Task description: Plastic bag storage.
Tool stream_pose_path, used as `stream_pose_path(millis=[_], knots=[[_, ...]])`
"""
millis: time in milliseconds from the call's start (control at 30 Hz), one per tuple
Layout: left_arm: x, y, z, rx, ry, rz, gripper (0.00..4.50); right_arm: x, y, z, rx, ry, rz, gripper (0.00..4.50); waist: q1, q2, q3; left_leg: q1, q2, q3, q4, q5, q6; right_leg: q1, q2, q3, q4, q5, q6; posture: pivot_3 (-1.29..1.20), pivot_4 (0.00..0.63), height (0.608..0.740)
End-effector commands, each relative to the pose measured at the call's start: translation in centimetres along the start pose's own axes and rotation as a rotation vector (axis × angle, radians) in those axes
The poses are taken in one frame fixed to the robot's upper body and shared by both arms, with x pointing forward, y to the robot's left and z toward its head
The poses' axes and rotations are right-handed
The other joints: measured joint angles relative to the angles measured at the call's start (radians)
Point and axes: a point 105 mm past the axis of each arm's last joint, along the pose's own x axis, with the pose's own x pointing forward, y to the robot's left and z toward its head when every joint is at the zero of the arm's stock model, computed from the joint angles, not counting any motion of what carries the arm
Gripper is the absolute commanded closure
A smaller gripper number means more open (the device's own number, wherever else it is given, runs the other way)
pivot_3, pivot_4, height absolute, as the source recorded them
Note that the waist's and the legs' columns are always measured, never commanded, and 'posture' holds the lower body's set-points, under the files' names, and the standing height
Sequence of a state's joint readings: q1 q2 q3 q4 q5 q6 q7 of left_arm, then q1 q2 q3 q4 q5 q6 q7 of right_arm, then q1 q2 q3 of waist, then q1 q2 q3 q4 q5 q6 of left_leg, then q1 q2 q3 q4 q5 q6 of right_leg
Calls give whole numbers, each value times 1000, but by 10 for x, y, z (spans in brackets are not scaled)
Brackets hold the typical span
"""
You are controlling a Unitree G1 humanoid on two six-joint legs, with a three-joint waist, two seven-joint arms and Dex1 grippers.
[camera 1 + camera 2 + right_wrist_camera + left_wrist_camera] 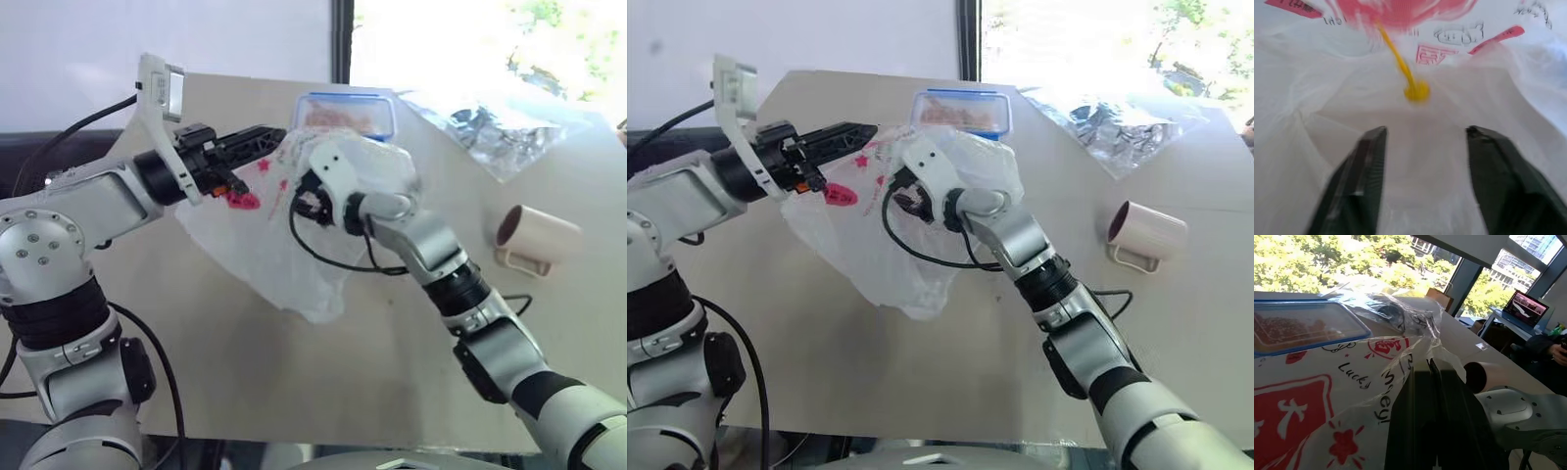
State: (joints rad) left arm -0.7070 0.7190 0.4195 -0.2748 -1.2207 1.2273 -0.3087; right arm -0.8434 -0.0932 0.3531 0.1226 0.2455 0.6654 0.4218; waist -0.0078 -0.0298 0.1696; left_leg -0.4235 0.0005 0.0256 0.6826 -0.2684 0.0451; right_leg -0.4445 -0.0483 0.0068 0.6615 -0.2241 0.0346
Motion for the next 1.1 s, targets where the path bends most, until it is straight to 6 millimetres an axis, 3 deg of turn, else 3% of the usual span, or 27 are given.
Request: stream_pose_path(millis=[33,133,233,333,467,600,733,933,1033,1100], knots=[[-1,-4,12,42,-61,13,4500,-41,-1,27,-35,-122,29,1830,0,0,0,-4,-1,-2,1,0,0,-3,-1,-2,0,0,0,0,150,740],[5,6,11,38,-70,68,4500,-89,6,35,-57,-170,62,1830,1,1,1,-10,-1,-6,2,0,0,-4,-2,-11,-1,1,3,0,150,740],[18,13,6,17,-64,91,4500,-152,10,30,-50,-166,75,1830,-8,1,1,-8,-1,-5,2,2,-2,-4,-1,-13,-3,1,2,0,150,740],[26,12,6,27,-54,81,4500,-185,-5,10,-50,-52,-46,1830,18,3,2,-4,1,-7,3,3,-4,1,1,-14,0,1,1,0,150,740],[31,13,8,30,-56,73,4500,-233,-42,-34,-134,251,-311,1830,20,3,2,9,1,-3,3,2,3,14,1,-13,-3,0,1,0,150,740],[34,12,8,31,-55,65,4500,-265,-63,-74,-150,470,-418,1830,17,3,2,10,2,-2,3,2,3,15,2,-12,-3,0,1,0,150,740],[35,11,9,36,-54,59,4500,-272,-85,-103,-99,519,-517,1830,16,3,2,10,2,-1,4,4,-1,14,5,-10,-2,0,1,0,150,740],[35,7,10,50,-55,61,4500,-253,-107,-131,-40,507,-534,1830,18,3,2,10,3,-1,4,4,-1,14,8,-9,-2,0,1,0,150,740],[33,6,11,57,-58,68,4500,-246,-111,-135,-33,505,-515,2693,18,3,2,10,3,-2,4,4,-1,14,8,-9,-2,0,1,0,150,740],[32,6,12,61,-61,74,4500,-242,-111,-134,-27,495,-497,3665,19,3,2,10,3,-2,4,4,-1,14,8,-9,-3,0,1,0,150,740]])
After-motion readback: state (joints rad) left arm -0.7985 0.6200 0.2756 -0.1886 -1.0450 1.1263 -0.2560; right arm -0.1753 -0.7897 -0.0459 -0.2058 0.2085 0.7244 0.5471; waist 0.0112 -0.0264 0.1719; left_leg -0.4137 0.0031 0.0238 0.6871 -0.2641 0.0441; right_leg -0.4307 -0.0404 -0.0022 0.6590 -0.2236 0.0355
